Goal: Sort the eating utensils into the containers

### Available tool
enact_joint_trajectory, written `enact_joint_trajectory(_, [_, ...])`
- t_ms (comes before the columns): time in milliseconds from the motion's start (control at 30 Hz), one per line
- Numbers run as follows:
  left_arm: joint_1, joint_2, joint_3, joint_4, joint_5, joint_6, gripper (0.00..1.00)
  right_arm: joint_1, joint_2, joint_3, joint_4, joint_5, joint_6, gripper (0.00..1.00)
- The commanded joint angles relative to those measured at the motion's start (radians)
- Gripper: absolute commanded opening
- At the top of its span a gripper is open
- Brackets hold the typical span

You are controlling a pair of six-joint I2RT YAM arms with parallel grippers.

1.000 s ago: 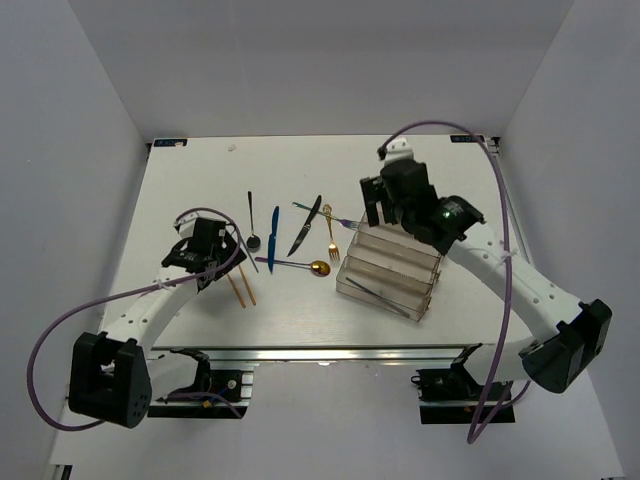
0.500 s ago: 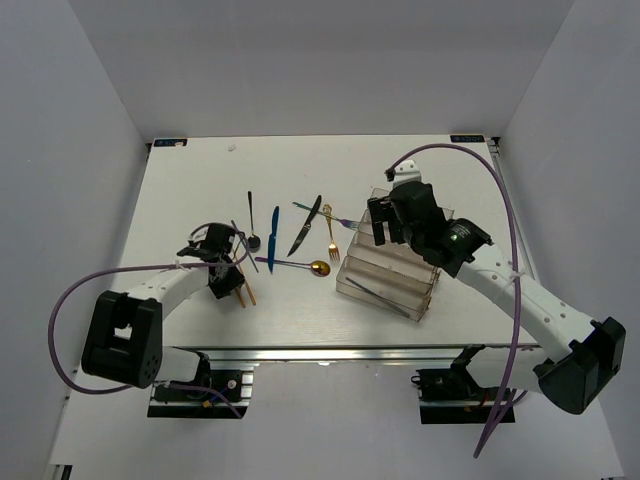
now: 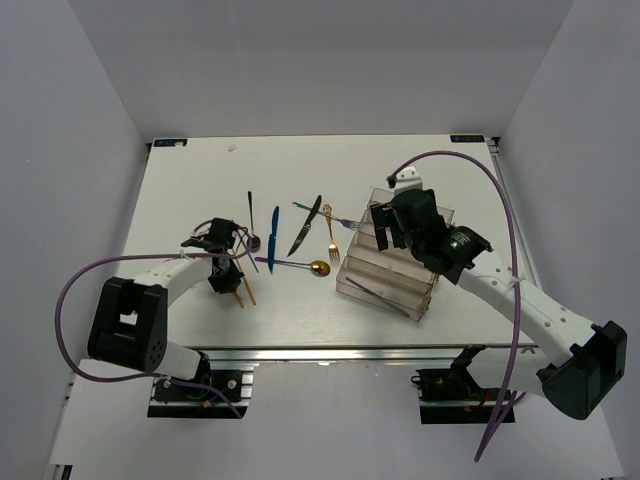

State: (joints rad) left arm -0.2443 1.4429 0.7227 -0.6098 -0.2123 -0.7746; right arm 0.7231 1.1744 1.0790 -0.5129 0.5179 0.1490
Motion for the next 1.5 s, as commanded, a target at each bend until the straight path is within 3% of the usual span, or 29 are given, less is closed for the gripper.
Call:
enact_joint_trajectory(0, [-0.004, 0.065, -0.043, -0.038, -0.001, 0.017, 0.13, 0.006, -0.041, -0.016, 0.073, -0.016, -0.012, 0.89])
enact_joint_trajectory(100, [-0.004, 0.062, -0.051, -0.033, 0.016, 0.012, 0.0, 0.006, -0.056, -0.028, 0.094, -0.067, -0.023, 0.89])
enact_joint_trajectory(333, [-0.004, -0.097, -0.025, -0.079, -0.047, -0.012, 0.0, 0.006, -0.11, -0.06, 0.165, -0.292, -0.022, 0.89])
enact_joint_trajectory(433, [-0.006, -0.243, 0.017, -0.102, -0.073, -0.005, 0.0, 0.006, -0.113, -0.065, 0.183, -0.315, -0.008, 0.89])
enact_joint_trajectory(567, [-0.009, -0.39, 0.023, -0.035, 0.051, 0.037, 0.0, 0.006, -0.068, -0.068, 0.22, -0.409, 0.053, 0.89])
enact_joint_trajectory(633, [-0.012, -0.449, -0.037, 0.182, 0.268, 0.058, 0.0, 0.003, -0.081, -0.092, 0.313, -0.421, 0.142, 0.89])
enact_joint_trajectory(700, [-0.035, -0.511, -0.113, 0.412, 0.504, 0.011, 0.0, 0.001, -0.088, -0.157, 0.443, -0.566, 0.303, 0.89])
enact_joint_trajectory(767, [-0.059, -0.565, -0.221, 0.739, 0.62, -0.073, 0.0, -0.001, -0.058, -0.2, 0.574, -0.645, 0.45, 0.89])
enact_joint_trajectory(833, [-0.069, -0.608, -0.27, 0.913, 0.718, -0.115, 0.0, 0.01, 0.019, -0.228, 0.701, -0.712, 0.597, 0.89])
enact_joint_trajectory(967, [-0.069, -0.607, -0.299, 0.993, 0.823, -0.133, 0.0, 0.093, 0.18, -0.133, 0.769, -0.723, 0.589, 0.89])
enact_joint_trajectory(1100, [-0.07, -0.605, -0.295, 0.954, 0.835, -0.121, 0.0, 0.14, 0.26, -0.076, 0.777, -0.722, 0.561, 0.89])
enact_joint_trajectory(1300, [-0.07, -0.599, -0.295, 0.903, 0.834, -0.092, 0.0, 0.182, 0.326, -0.008, 0.791, -0.704, 0.534, 0.85])
enact_joint_trajectory(1467, [-0.07, -0.607, -0.298, 0.887, 0.818, -0.081, 0.0, 0.193, 0.312, -0.03, 0.789, -0.601, 0.535, 0.85])
